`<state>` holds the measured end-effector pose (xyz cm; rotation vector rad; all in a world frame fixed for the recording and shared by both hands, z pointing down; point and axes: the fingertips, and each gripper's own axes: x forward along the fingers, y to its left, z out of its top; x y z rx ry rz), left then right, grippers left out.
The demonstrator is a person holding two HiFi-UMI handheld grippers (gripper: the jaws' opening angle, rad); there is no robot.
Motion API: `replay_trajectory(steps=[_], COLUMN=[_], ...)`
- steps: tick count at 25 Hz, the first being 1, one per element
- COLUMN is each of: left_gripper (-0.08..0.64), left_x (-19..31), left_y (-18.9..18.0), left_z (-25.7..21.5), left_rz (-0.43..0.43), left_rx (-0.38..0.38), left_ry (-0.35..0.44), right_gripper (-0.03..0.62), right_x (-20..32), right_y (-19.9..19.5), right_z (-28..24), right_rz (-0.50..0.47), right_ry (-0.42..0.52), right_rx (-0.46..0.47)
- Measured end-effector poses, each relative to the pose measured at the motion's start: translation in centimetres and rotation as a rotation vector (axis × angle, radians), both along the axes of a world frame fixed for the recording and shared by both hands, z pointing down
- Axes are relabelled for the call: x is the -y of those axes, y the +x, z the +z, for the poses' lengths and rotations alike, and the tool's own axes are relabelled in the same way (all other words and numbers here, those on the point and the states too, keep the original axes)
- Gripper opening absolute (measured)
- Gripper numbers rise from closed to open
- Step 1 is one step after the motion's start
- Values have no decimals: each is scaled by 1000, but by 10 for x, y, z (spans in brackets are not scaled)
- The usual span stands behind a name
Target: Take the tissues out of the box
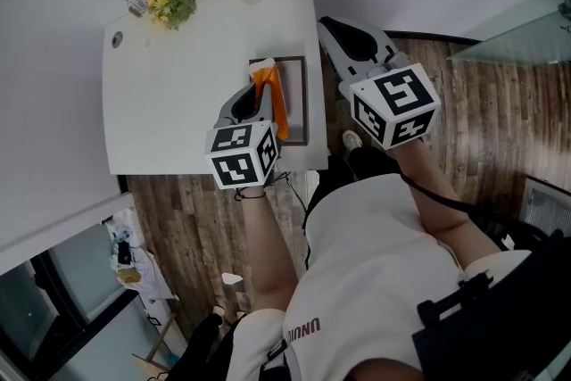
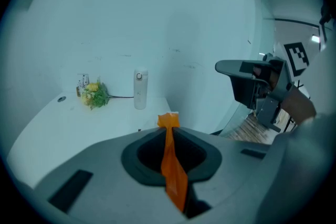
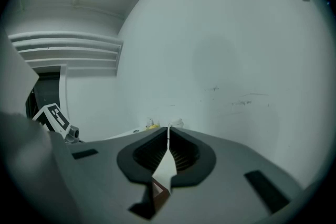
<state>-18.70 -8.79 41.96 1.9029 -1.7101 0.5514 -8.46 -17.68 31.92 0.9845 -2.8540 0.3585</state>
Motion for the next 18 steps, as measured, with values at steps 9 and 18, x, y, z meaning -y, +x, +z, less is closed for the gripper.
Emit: replay_trajectory(steps=[9, 18], left_gripper=[43, 41], left_x=[-4, -7], left_y=[-2, -5], left_z=[-16, -24], left_rz=[-16, -31], left_rx=[-29, -41], left_ry=[50, 91], right_gripper=[25, 25], right_x=[-6, -10], right_y=[-3, -8], right_z=[1, 2], right_rz=[-12, -27], right_ry=[-8, -18], right_rx=[1, 16])
